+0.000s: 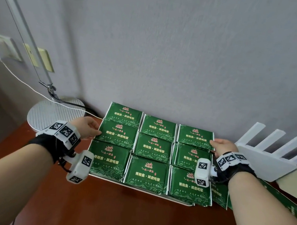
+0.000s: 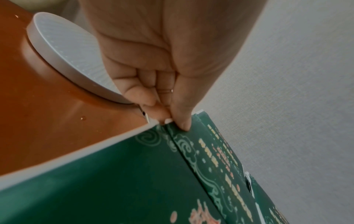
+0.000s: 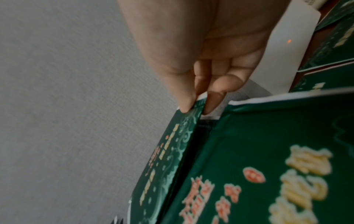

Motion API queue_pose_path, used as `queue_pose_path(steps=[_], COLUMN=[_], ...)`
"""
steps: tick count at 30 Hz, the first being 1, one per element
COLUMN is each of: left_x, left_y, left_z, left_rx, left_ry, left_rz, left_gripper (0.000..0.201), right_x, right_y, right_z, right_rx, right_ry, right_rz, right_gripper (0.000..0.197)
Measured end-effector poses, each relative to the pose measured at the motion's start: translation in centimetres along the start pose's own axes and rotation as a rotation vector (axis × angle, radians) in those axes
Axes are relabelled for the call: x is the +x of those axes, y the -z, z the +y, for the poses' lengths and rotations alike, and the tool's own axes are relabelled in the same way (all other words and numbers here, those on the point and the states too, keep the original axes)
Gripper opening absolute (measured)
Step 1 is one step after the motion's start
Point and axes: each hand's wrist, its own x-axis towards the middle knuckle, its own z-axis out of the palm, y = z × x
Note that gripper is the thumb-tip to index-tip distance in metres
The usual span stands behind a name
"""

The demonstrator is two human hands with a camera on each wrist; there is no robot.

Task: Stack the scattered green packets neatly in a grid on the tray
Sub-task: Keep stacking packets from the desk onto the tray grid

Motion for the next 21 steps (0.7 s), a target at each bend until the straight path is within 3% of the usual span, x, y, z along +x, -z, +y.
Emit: queue_pose_path(steps=[12,18,21], left_x=[0.0,-0.8,-2.6], left_y=[-0.1,0.3,0.6], left_z=[-0.1,0.7,1.8], left_rx=[0.088,0.171,0.168], left_ry=[-0.014,-0.025,-0.073], left_rz=[0.016,0.125,0.178], left_gripper=[0.009,0.037,0.051], right_x=[0.9,0.1,-1.5], right_y=[-0.4,1.0,3.3], right_z=[0.5,0.7,0.8], right_rx=[-0.053,-0.059,-0.117], right_ry=[0.03,0.041,0.064], right_rz=[0.002,-0.01,-0.035], right_gripper=[0.027,0.021,0.035])
